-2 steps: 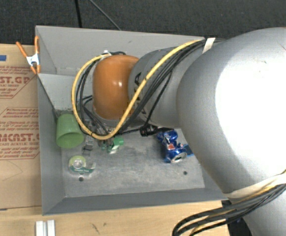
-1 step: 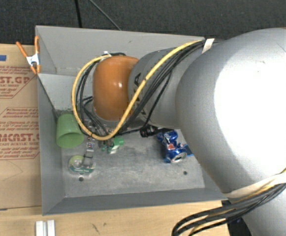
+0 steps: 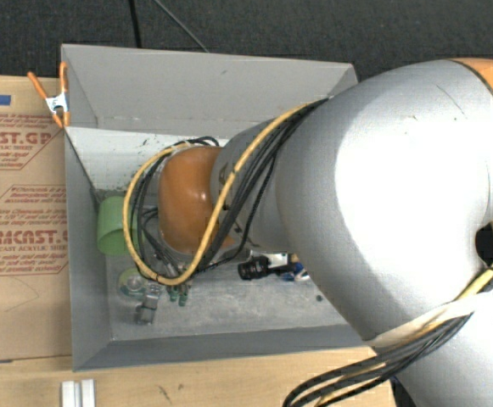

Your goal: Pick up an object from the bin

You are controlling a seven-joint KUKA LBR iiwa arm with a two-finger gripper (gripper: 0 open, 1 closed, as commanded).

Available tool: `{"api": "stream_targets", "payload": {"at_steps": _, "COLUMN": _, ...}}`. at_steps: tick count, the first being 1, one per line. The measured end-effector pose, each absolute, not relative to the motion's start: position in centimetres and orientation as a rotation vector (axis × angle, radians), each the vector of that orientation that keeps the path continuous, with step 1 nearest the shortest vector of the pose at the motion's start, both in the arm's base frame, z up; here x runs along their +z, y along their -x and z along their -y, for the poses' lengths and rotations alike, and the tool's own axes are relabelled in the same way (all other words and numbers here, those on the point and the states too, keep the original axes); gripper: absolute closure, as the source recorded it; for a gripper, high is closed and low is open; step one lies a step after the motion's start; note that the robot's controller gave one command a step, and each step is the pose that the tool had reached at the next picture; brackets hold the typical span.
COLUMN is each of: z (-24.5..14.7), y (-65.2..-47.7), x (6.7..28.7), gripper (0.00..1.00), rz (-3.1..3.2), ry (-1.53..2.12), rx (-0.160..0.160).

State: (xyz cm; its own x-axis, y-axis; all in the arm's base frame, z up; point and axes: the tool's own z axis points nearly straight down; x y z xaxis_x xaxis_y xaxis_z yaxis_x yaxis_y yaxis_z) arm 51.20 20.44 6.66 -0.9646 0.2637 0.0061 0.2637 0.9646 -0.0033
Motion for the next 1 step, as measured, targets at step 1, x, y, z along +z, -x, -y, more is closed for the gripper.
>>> {"api": "stream_targets", "payload": {"at_steps": 1, "z": -20.5, "y": -51.46, "x": 6.95, "gripper": 1.0, "rz": 3.113, "ry": 0.417, "rx": -0.001}}
